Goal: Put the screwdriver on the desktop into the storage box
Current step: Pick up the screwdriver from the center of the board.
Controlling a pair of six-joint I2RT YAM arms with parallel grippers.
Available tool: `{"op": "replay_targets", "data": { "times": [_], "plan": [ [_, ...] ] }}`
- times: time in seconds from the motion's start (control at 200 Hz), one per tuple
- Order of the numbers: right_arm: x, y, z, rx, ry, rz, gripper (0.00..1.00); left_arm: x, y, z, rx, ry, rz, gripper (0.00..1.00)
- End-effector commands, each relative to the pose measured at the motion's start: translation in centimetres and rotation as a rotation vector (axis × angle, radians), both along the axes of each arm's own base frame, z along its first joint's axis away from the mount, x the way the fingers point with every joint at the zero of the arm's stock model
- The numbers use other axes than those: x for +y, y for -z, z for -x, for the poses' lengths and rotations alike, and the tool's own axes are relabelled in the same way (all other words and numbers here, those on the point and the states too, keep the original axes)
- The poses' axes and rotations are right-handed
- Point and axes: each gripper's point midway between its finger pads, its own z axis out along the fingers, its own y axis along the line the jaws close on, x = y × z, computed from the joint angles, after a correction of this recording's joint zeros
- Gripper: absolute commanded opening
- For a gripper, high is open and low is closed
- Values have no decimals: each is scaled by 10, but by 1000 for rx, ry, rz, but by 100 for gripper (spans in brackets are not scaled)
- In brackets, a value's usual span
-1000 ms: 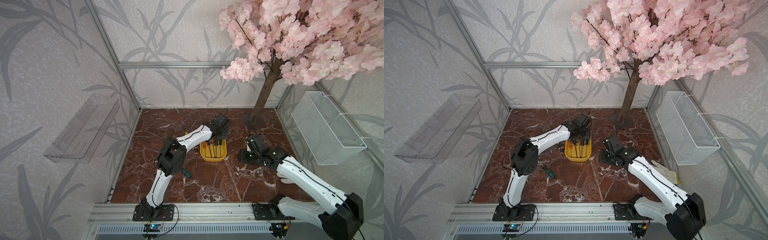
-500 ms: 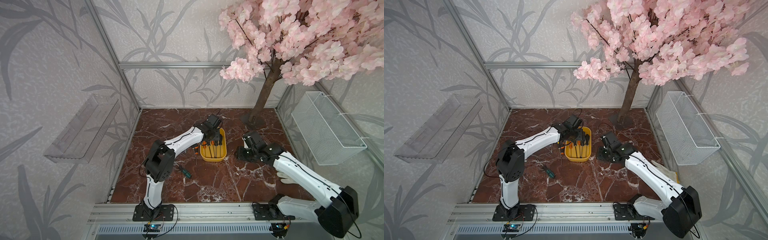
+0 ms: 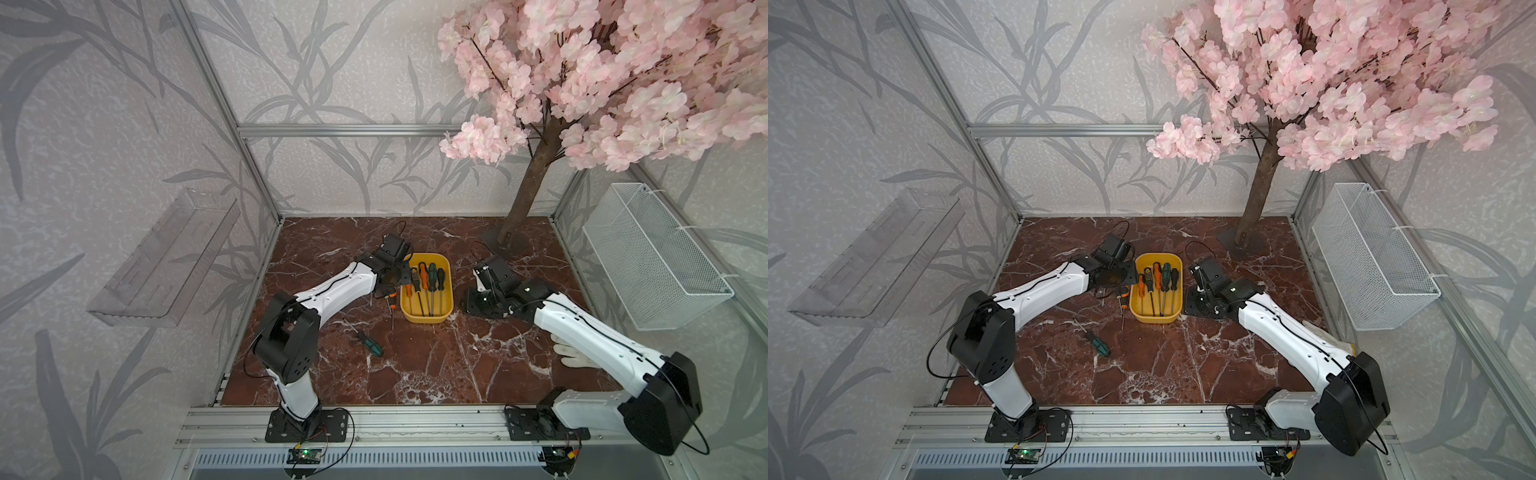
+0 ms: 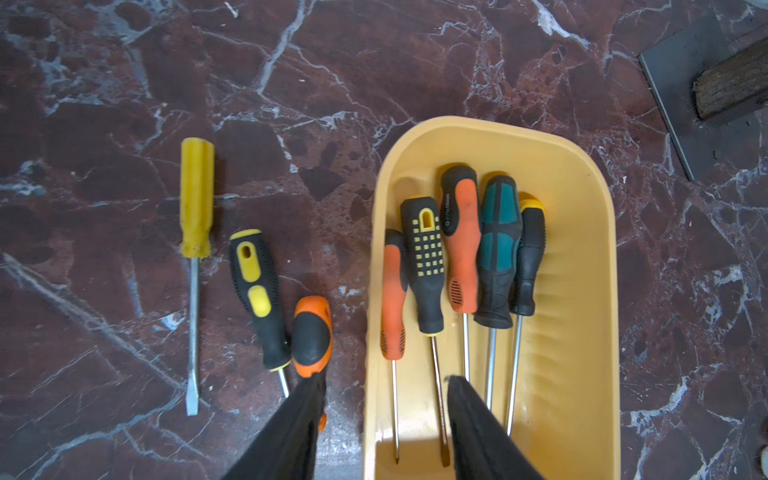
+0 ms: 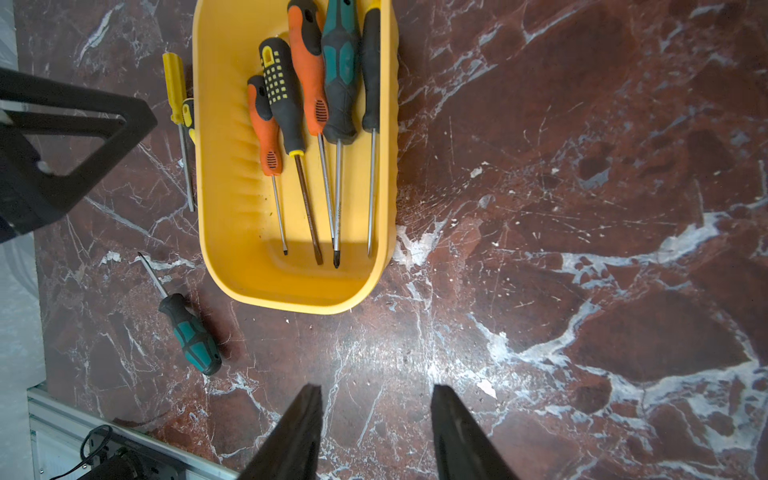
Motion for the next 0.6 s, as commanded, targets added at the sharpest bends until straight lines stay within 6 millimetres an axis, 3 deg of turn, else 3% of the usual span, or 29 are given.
{"op": "replay_targets", "data": {
  "times": [0.0,0.335,0.595],
  "plan": [
    [9,-4,-4,-8,-22,-7,46,13,-3,-1,-15,-30,20,51],
    [12,-1,-4,0,-25,-5,47,28,20,2,22,-56,15,48],
    [9,2,-1,2,-16,0,47,27,44,-1,63,-56,14,38]
  ]
}}
